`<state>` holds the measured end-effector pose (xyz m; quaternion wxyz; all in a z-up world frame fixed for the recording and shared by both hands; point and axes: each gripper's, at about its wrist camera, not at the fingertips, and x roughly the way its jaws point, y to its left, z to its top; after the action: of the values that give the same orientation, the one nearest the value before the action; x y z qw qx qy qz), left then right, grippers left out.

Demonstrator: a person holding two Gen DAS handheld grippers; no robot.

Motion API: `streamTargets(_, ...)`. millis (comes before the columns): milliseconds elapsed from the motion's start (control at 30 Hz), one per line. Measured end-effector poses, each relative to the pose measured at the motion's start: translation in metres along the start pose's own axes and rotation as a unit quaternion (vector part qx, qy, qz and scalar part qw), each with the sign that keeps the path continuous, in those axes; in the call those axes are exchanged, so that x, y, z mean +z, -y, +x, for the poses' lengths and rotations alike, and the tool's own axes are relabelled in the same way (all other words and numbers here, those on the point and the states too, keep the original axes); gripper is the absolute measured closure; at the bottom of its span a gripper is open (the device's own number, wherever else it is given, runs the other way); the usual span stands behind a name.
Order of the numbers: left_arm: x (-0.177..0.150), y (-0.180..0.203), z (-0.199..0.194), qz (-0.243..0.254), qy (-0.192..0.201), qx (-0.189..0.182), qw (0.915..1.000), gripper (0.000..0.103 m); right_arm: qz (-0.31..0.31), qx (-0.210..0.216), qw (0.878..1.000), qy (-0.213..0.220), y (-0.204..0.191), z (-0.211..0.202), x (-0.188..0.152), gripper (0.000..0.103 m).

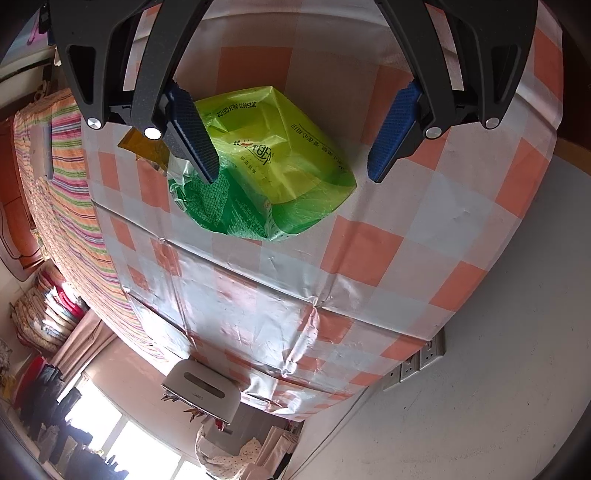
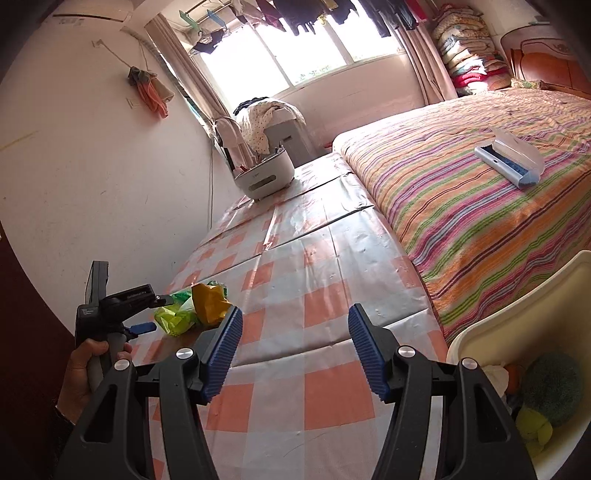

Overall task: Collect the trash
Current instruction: 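Move both tools back toward the green snack bag and yellow packet, then grasp the green snack bag with the left tool while the right tool grasps the yellow packet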

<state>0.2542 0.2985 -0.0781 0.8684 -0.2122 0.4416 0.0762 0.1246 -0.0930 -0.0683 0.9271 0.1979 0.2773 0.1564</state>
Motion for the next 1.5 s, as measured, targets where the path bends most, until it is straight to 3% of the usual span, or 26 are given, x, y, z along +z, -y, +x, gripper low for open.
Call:
streamTargets(333, 0.005, -0.013, 0.025, -0.018, -0.012, 0.009, 0.9997, 0.024, -0.078, 0.052, 0.994, -0.055, -0.059, 0.049, 0.008, 0.045)
streamTargets(500, 0.004, -0.004, 0.028, 0.011, -0.006, 0.014, 0.9998, 0.05, -0.087, 0.059, 0.991, -0.081, -0.074, 0.074, 0.007, 0.045)
streamTargets(733, 0.002, -0.006, 0.023, 0.005, -0.008, 0.002, 1.0, 0.064, -0.112, 0.065, 0.985, -0.118, -0.096, 0.116, 0.007, 0.045)
streamTargets(900, -0.001, -0.007, 0.015, 0.015, -0.012, 0.007, 0.9998, 0.065, -0.129, 0.06, 0.978, -0.15, -0.113, 0.149, 0.003, 0.045)
streamTargets(1133, -0.002, -0.012, -0.003, 0.026, -0.001, 0.014, 0.9996, 0.067, -0.168, 0.05, 0.971, -0.162, -0.132, 0.178, 0.0, 0.045)
streamTargets(1367, -0.005, -0.029, -0.028, 0.022, 0.017, 0.019, 0.9994, 0.068, -0.179, 0.032, 0.967, -0.179, -0.133, 0.206, -0.005, 0.059)
streamTargets(1433, -0.007, -0.031, -0.031, 0.025, 0.017, 0.023, 0.9993, 0.068, -0.185, 0.026, 0.965, -0.182, -0.132, 0.21, -0.008, 0.074)
streamTargets(1500, -0.011, -0.033, -0.034, 0.027, 0.017, 0.023, 0.9992, 0.068, -0.186, 0.029, 0.965, -0.183, -0.131, 0.211, -0.01, 0.079)
